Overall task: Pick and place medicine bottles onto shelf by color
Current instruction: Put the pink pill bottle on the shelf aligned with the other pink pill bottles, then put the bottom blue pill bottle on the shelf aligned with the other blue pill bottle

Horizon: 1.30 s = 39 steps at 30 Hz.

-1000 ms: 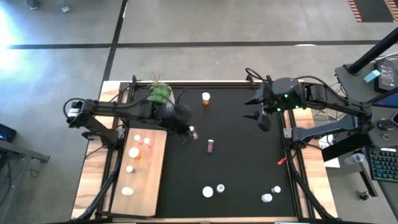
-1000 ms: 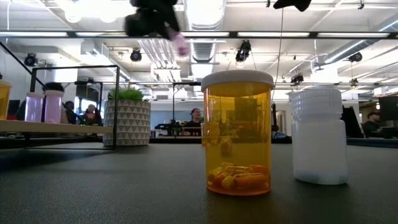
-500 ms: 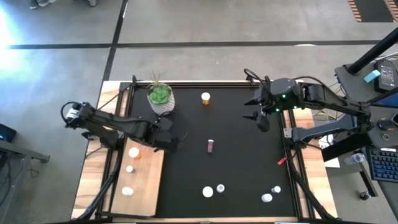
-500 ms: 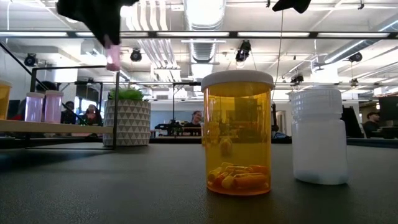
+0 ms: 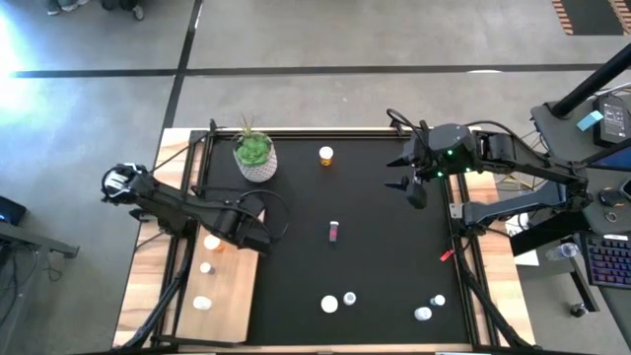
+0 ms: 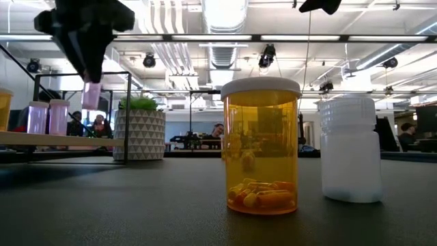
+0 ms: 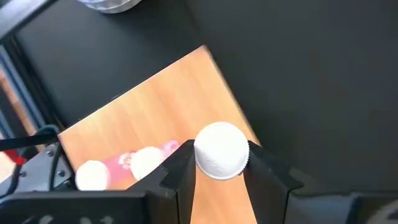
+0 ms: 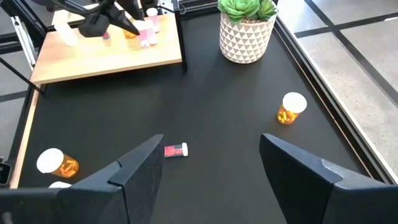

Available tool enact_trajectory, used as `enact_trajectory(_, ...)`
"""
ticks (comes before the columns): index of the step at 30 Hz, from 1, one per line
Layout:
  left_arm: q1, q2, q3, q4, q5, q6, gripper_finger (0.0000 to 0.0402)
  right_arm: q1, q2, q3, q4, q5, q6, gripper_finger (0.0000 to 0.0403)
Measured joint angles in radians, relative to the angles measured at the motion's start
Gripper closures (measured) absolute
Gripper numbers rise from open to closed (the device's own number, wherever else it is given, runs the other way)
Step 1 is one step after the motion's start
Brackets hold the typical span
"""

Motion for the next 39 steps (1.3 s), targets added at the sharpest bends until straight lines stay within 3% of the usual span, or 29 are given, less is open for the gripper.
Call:
enact_trajectory(4,0.000,-0.031,-0.065,0.012,-0.011,0.003,0.0302,0.000,0.000,0.000,0.000,0.000,0.000,0.0152)
enact_trajectory(14,-0.001,-0.142,-0.240,0.249,-0.050,0.086,0.0302,0.000,0.000,0.000,0.000,0.000,0.000,0.0149)
enact_trajectory(25,-0.001,-0.144,-0.296,0.262,-0.026,0.139,0.0300,0.000,0.000,0.000,0.000,0.000,0.000,0.0149)
enact_trajectory(32,-0.001,-0.147,-0.299,0.262,-0.026,0.139,0.0268,0.000,0.000,-0.001,0.000,0.000,0.000,0.0149)
enact_trajectory(39,0.000,-0.186,-0.279,0.253,-0.026,0.138,0.0210,0.000,0.000,-0.001,0.000,0.000,0.000,0.0154)
